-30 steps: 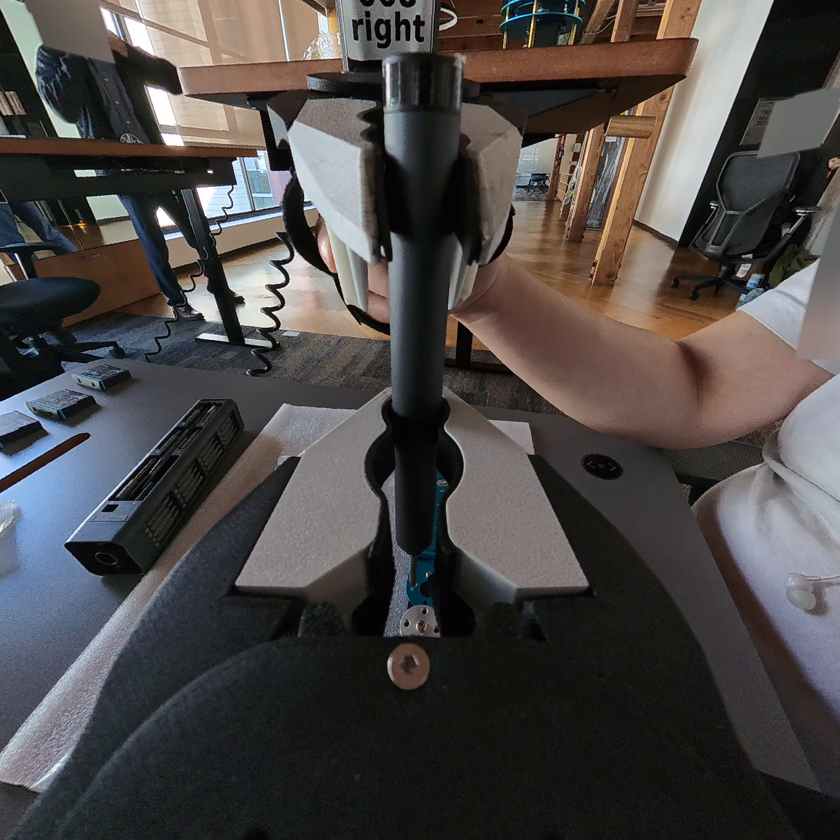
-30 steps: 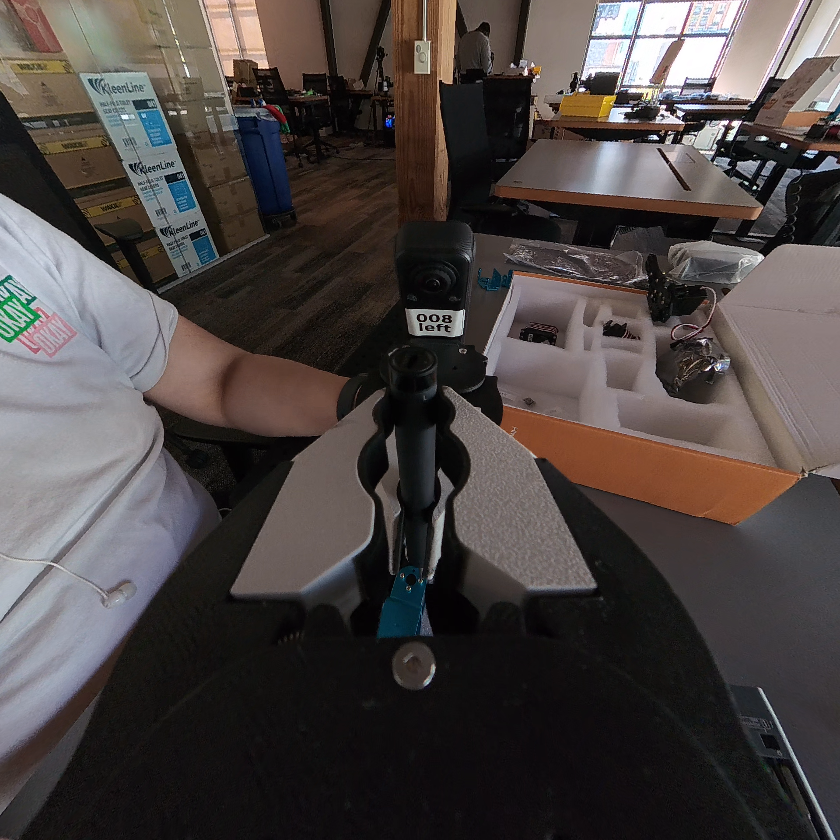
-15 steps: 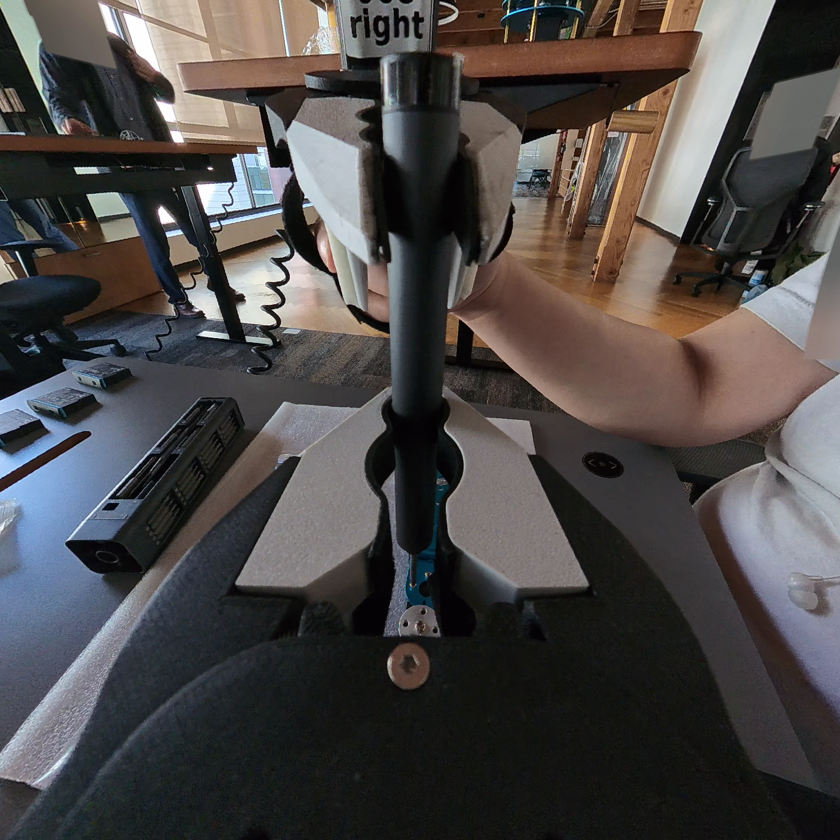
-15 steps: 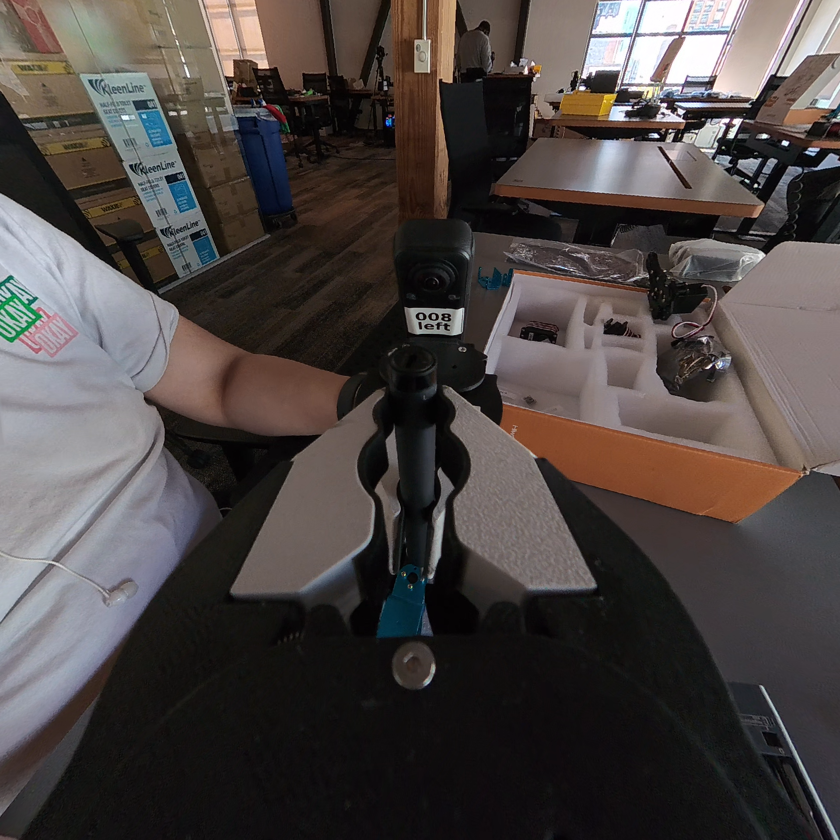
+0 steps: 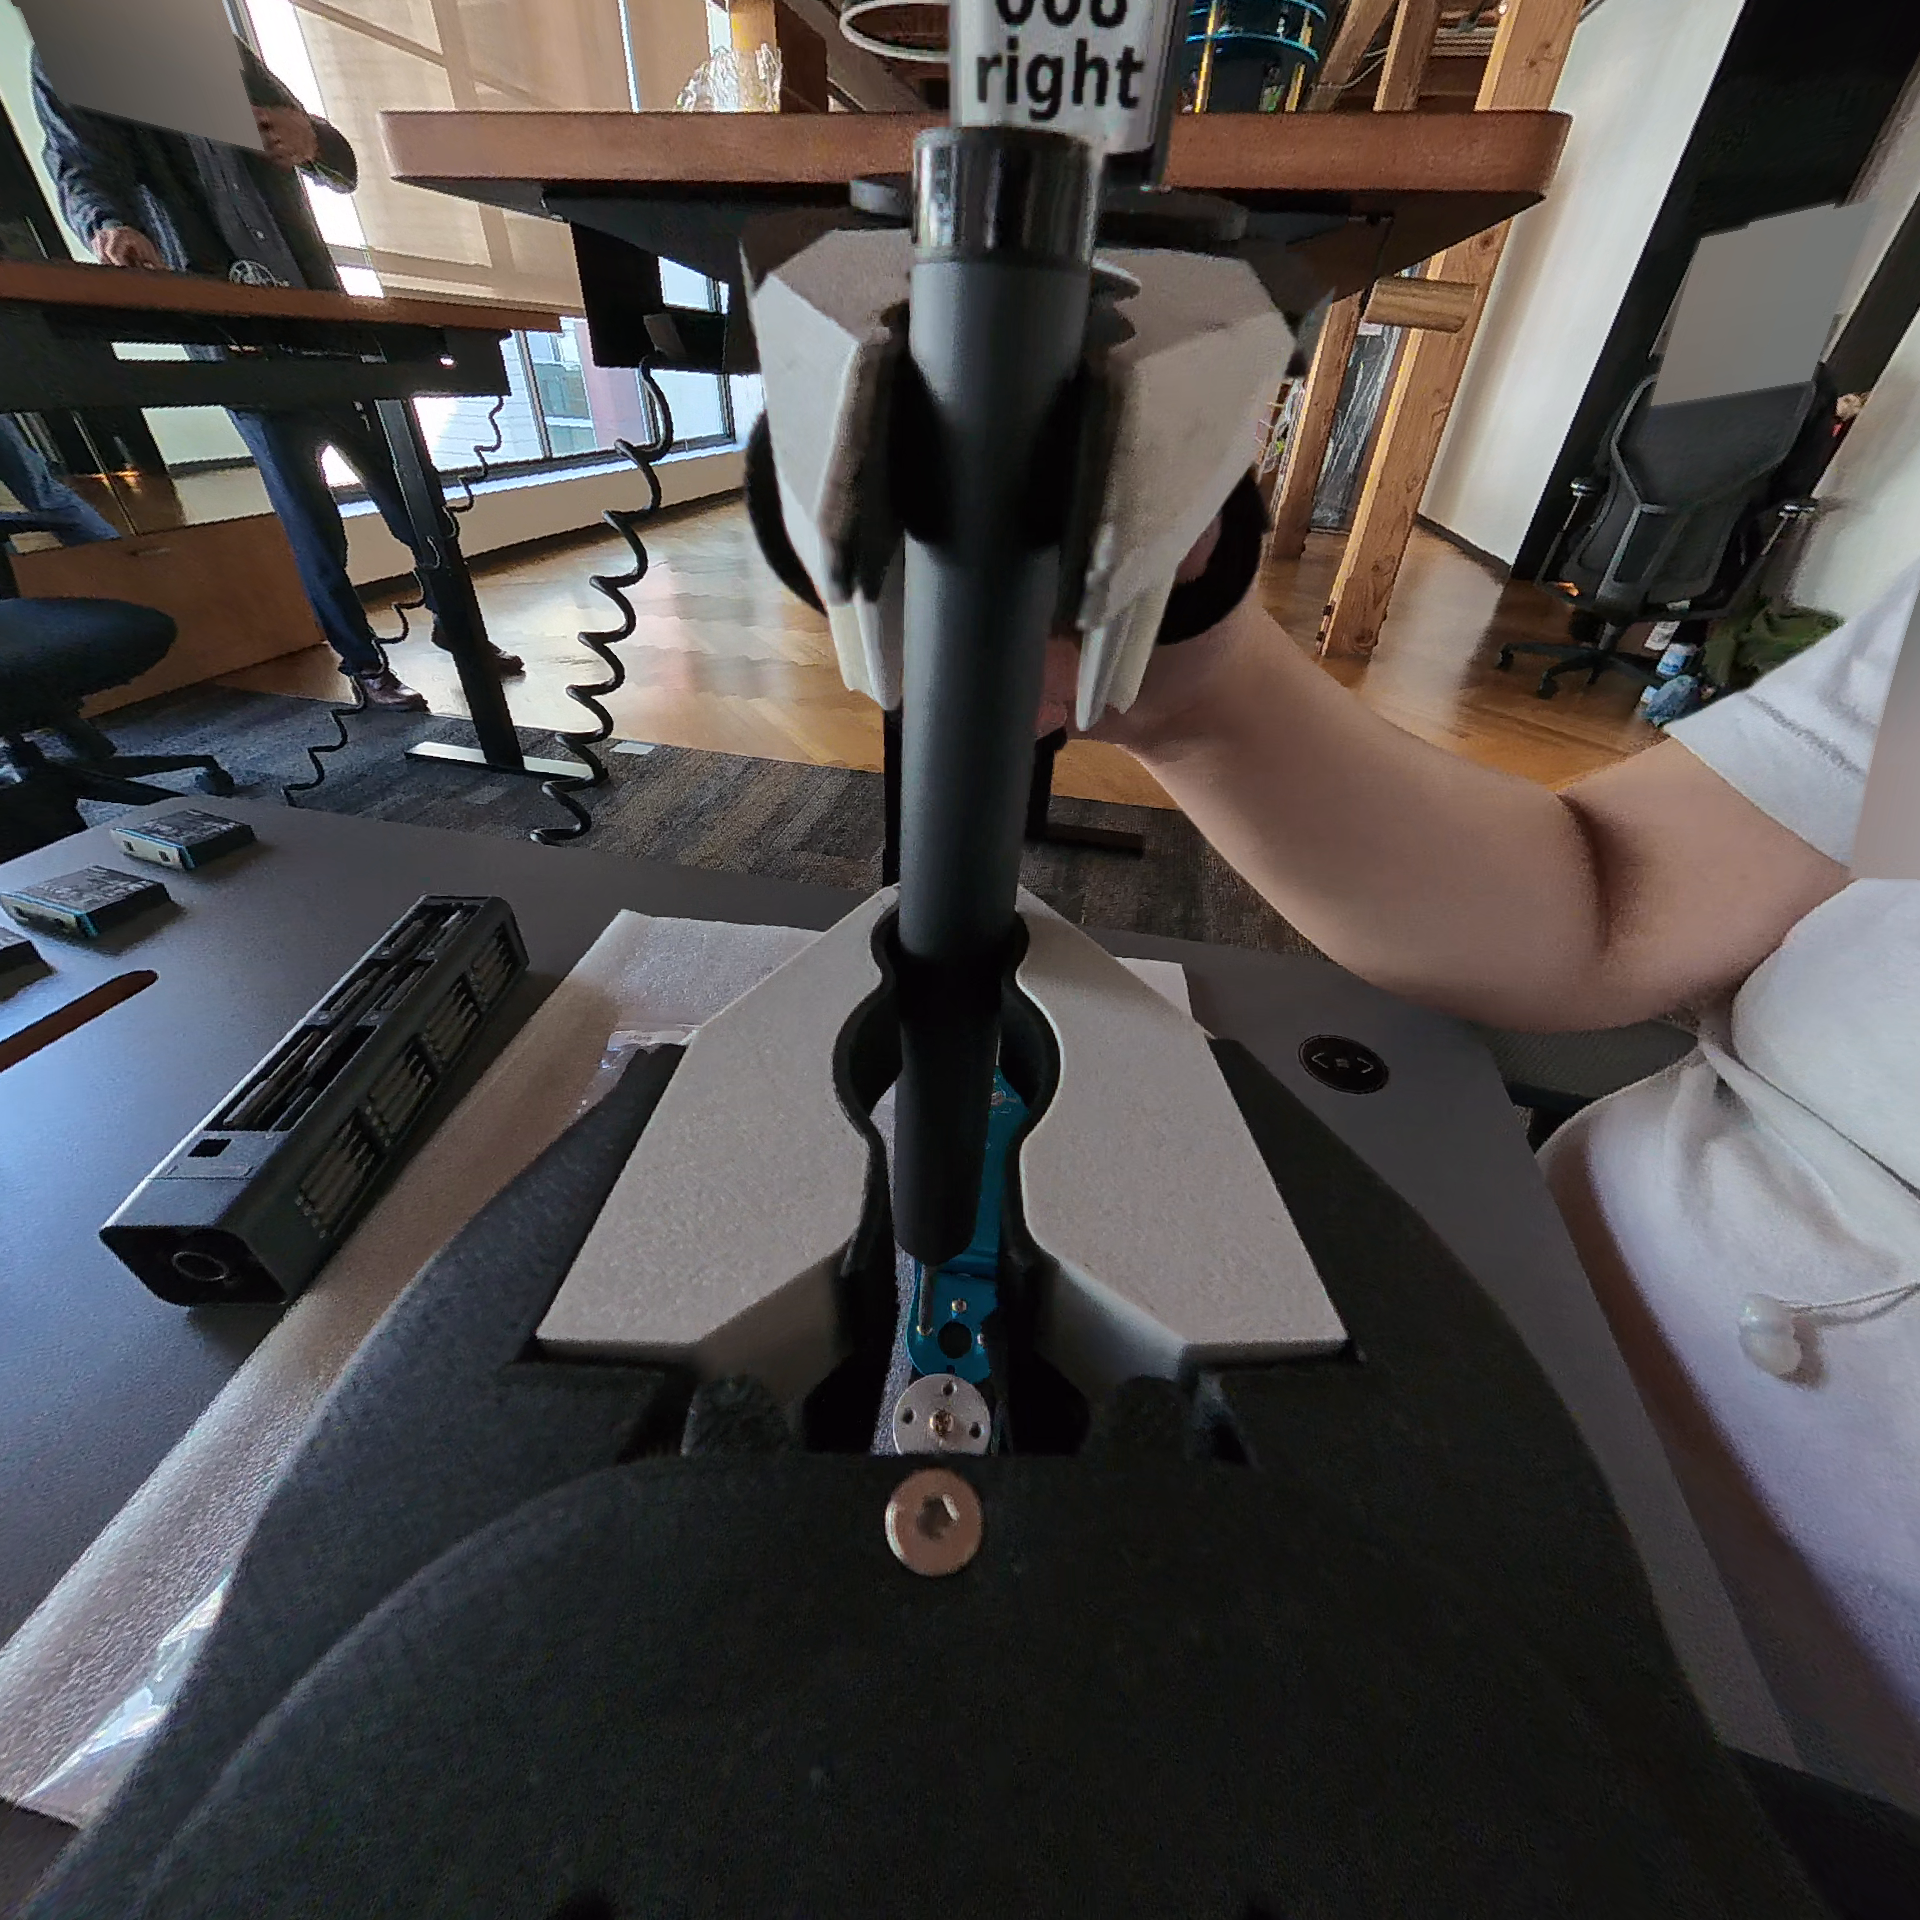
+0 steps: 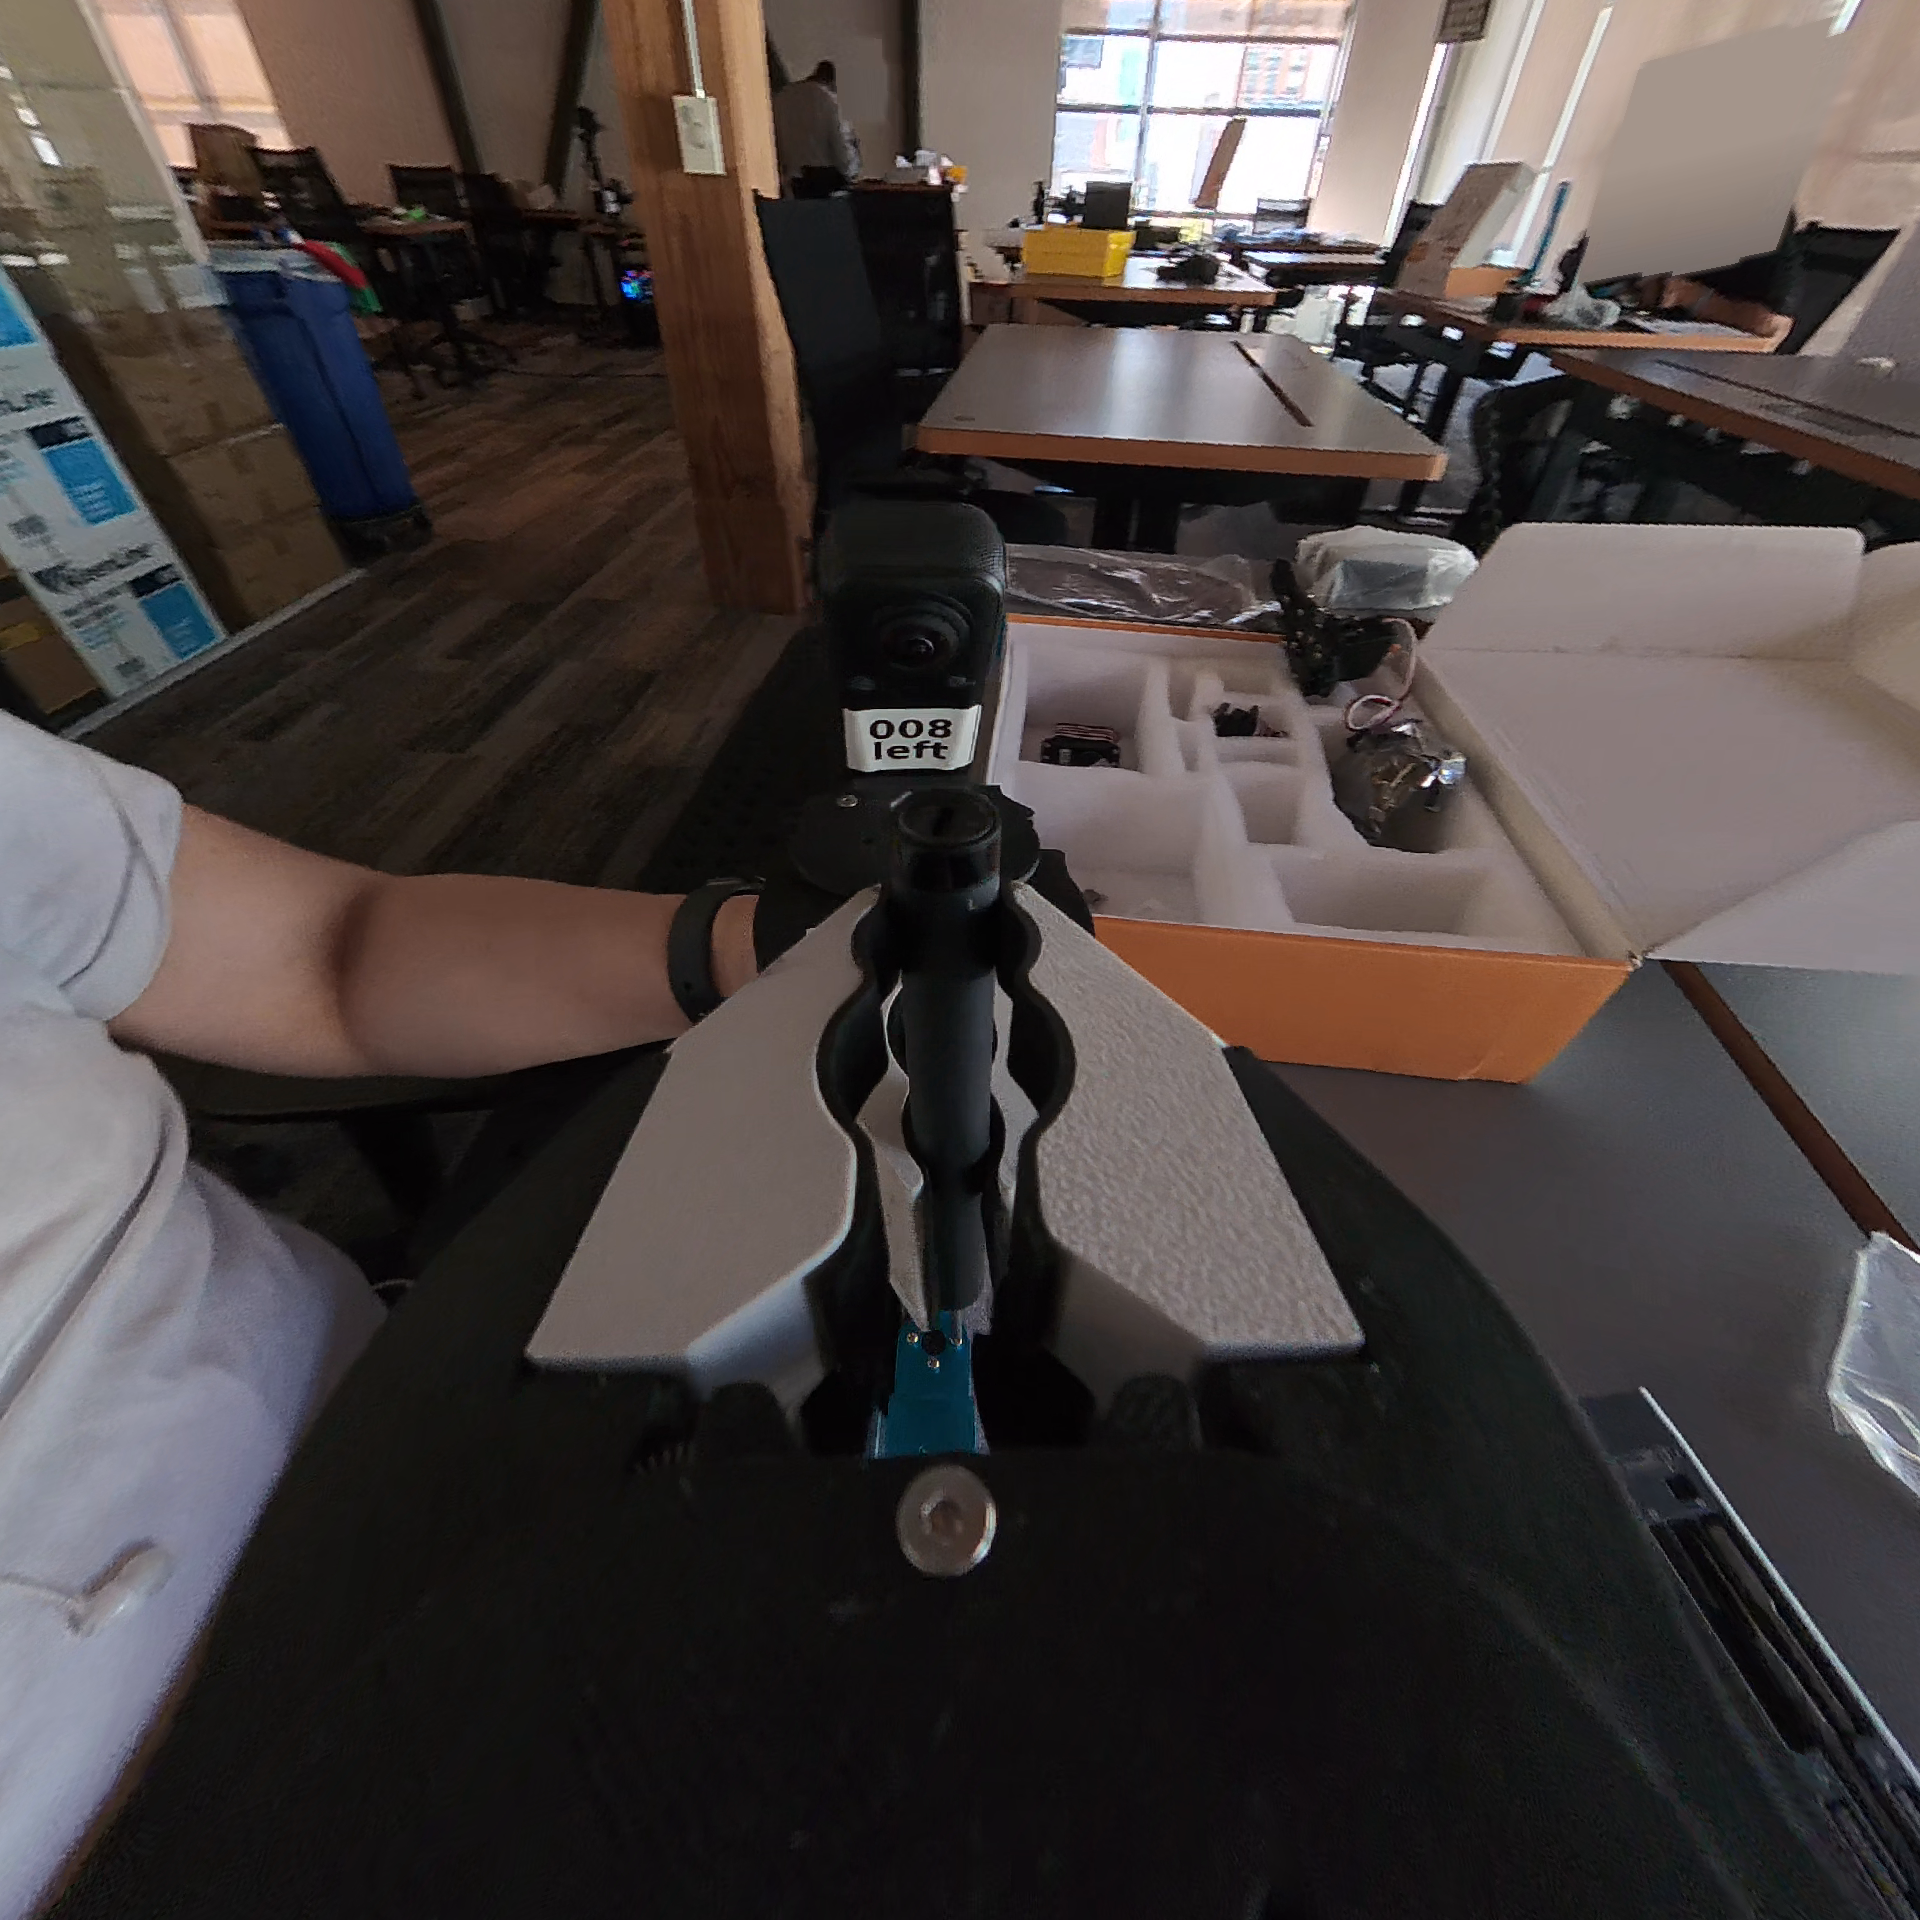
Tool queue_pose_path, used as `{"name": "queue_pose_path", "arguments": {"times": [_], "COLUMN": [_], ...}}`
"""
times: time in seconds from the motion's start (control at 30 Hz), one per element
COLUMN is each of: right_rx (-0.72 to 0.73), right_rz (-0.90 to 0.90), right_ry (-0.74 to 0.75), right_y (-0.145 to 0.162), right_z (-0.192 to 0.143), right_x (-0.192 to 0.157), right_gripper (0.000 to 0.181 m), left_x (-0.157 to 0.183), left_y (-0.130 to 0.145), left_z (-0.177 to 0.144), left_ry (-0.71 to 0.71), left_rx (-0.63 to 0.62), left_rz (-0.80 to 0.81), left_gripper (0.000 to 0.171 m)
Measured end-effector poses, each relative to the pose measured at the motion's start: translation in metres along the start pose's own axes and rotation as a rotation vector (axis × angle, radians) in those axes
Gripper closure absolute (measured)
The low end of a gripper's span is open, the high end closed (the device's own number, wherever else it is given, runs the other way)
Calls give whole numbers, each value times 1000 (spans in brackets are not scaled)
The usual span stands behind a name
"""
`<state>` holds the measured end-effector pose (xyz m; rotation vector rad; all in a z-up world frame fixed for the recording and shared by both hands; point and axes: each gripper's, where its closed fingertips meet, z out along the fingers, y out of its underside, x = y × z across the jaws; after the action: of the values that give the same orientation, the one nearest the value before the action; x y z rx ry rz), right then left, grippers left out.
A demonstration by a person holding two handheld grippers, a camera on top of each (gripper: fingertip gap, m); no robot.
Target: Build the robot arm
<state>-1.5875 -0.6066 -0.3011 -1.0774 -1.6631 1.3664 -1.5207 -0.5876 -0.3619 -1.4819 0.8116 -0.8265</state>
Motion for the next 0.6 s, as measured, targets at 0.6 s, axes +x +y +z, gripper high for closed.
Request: {"name": "queue_pose_path", "arguments": {"times": [0.6], "right_rx": [51], "right_rz": [112], "right_ry": [75], "right_y": [-4], "right_z": [-1], "right_x": [-2], "right_gripper": [155], "left_x": [4], "left_y": [-6], "left_z": [-3], "left_ry": [48], "left_rx": [35], "left_rz": [-27], "left_gripper": [160]}}
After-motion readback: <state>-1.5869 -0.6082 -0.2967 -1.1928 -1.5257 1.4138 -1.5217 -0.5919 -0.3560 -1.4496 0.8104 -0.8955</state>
